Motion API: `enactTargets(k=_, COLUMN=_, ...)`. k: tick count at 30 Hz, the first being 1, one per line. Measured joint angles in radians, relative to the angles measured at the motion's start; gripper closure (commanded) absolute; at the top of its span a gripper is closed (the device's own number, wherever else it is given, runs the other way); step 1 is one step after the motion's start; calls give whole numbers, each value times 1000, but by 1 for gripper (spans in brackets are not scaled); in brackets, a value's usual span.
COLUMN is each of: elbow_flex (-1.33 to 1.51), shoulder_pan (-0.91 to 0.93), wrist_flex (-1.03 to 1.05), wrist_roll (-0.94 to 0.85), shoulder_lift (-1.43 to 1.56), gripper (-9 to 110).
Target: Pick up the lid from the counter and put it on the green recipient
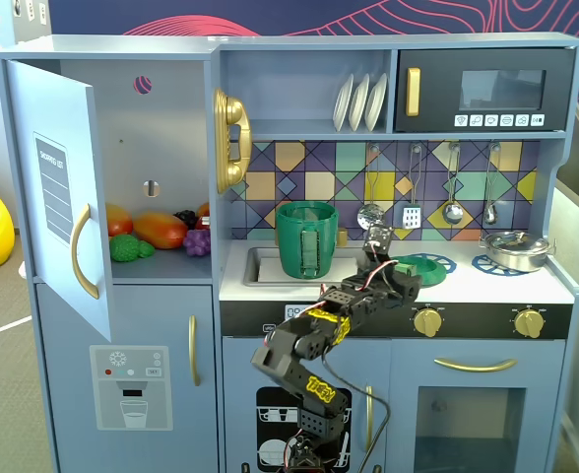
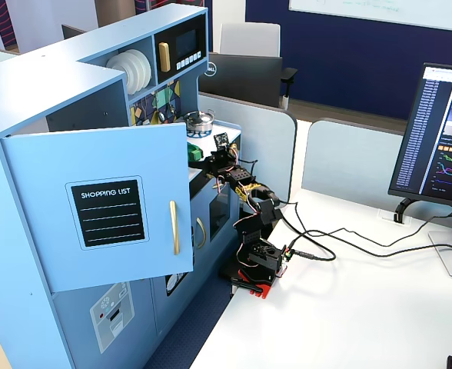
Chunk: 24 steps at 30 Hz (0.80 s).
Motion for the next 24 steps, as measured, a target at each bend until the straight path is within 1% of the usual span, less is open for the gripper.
enactTargets(k=14, elbow_flex=-225, shoulder_pan=-21, wrist_flex=-67, wrist_roll=-9, shoulder_lift=-305, gripper=53)
enactTargets(k=19, elbow_flex=-284, shoulder_pan=-49, wrist_flex=-67, wrist_roll=-9, shoulder_lift=-380, gripper=57)
enactTargets(k=21, elbow_flex=-298, shoulder_pan=-49, wrist_flex=-67, wrist_roll=-9, shoulder_lift=-394, gripper=62)
enactTargets(k=24, elbow_flex=-305, shoulder_pan=-54, wrist_flex=-67, wrist_roll=-6, shoulder_lift=-399, gripper=75)
